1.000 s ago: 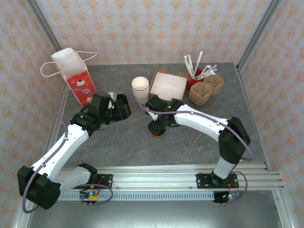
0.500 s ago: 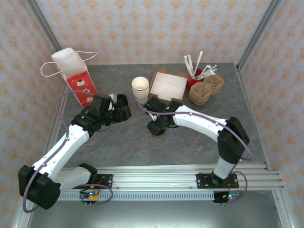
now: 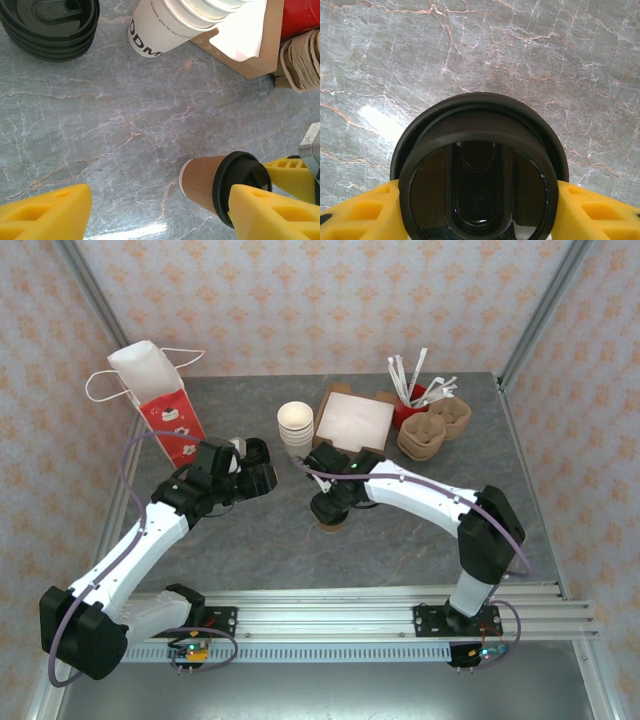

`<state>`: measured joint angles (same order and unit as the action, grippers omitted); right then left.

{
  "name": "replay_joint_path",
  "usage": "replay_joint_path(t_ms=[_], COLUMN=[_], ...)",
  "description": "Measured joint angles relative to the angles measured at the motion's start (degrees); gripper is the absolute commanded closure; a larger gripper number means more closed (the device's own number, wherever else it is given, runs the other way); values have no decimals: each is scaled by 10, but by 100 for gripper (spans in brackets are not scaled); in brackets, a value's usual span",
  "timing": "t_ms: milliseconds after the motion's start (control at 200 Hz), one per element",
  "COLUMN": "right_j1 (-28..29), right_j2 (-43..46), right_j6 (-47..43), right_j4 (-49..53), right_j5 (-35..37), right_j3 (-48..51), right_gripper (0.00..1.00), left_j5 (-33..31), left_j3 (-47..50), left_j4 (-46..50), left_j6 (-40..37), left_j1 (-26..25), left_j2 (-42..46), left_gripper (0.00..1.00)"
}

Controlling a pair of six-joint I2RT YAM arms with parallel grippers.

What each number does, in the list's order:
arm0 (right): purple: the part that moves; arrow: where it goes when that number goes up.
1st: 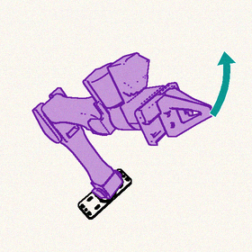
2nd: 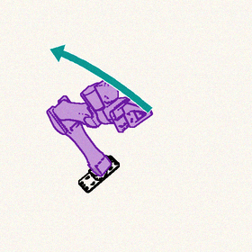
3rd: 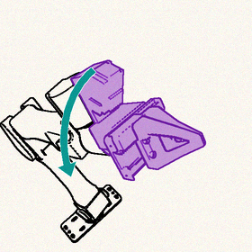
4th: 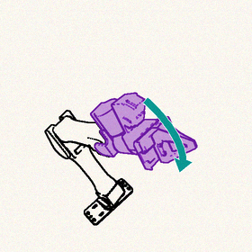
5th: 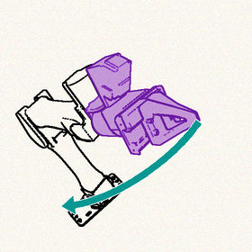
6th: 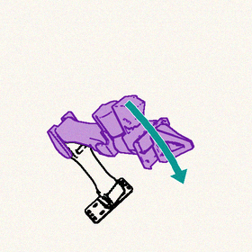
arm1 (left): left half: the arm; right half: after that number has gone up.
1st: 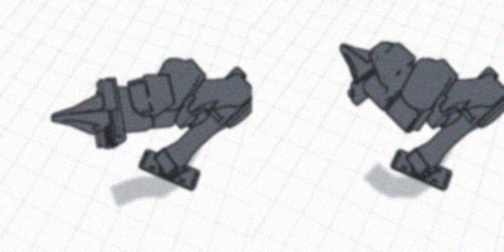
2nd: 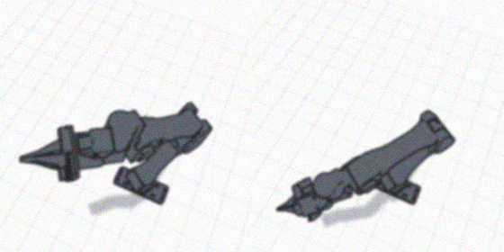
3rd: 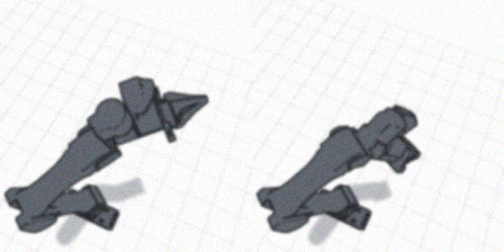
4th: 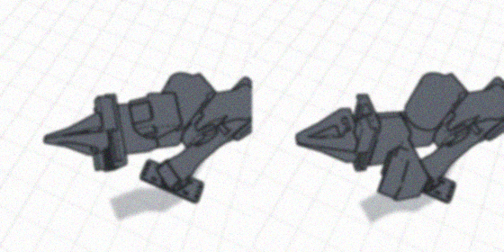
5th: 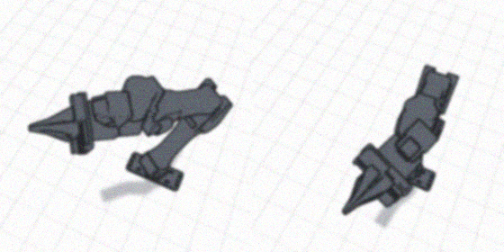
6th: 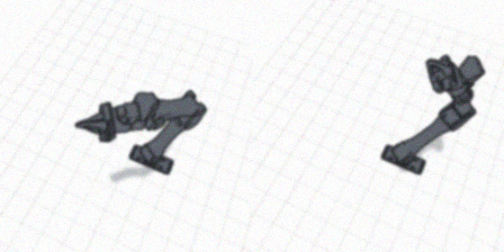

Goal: Pack the takeout coffee

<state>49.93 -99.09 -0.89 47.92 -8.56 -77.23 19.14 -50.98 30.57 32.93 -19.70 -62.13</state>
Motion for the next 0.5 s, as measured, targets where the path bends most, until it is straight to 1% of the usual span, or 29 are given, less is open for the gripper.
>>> replay_joint_path(t_ms=[210, 495], right_j1=[0, 0], right_j2=[-1, -19], right_j6=[11, 19], right_j4=[16, 45], right_j5=[2, 5], right_j3=[-25, -54], right_gripper=[45, 33], left_j5=[0, 0], left_j3=[0, 0], left_j4=[0, 0], left_j6=[0, 0], left_j1=[0, 0], left_j2=[0, 0], left_gripper=[26, 26])
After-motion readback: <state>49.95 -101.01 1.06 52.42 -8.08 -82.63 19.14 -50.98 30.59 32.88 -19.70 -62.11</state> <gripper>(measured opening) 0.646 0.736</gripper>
